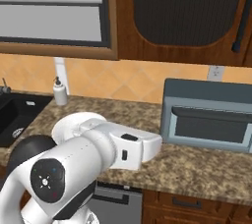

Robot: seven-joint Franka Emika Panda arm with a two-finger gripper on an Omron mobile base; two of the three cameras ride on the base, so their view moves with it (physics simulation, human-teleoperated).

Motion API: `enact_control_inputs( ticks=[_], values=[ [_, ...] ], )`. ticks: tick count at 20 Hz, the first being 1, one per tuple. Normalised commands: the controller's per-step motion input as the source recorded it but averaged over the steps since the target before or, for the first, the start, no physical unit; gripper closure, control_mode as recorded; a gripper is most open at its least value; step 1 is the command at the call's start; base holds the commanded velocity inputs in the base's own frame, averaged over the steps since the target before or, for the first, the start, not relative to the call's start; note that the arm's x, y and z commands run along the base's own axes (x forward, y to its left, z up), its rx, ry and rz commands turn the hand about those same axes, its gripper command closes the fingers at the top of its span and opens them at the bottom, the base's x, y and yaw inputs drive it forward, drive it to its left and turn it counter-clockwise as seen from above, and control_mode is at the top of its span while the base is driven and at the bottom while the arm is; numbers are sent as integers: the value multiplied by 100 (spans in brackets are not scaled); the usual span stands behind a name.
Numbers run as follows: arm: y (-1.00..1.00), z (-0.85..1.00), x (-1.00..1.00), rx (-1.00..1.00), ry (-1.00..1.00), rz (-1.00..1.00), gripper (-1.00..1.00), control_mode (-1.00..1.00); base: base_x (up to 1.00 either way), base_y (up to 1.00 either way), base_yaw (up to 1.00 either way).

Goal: Pick up the kebab skewer and baguette bread, and place them inside the toaster oven. Close the toaster oven door and start by setting the timer.

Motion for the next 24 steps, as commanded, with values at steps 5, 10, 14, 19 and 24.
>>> enact_control_inputs(
  ticks=[5, 10, 14, 19, 24],
  values=[
    [0, 0, 0, 0, 0, 0, -100, 100, 0, -46, 0],
    [0, 0, 0, 0, 0, 0, -100, 100, 0, -51, 0],
    [0, 0, 0, 0, 0, 0, -100, 100, 0, -57, 0],
    [0, 0, 0, 0, 0, 0, -100, 100, 0, -52, 0],
    [0, 0, 0, 0, 0, 0, -100, 100, 6, -23, -1]
  ],
)
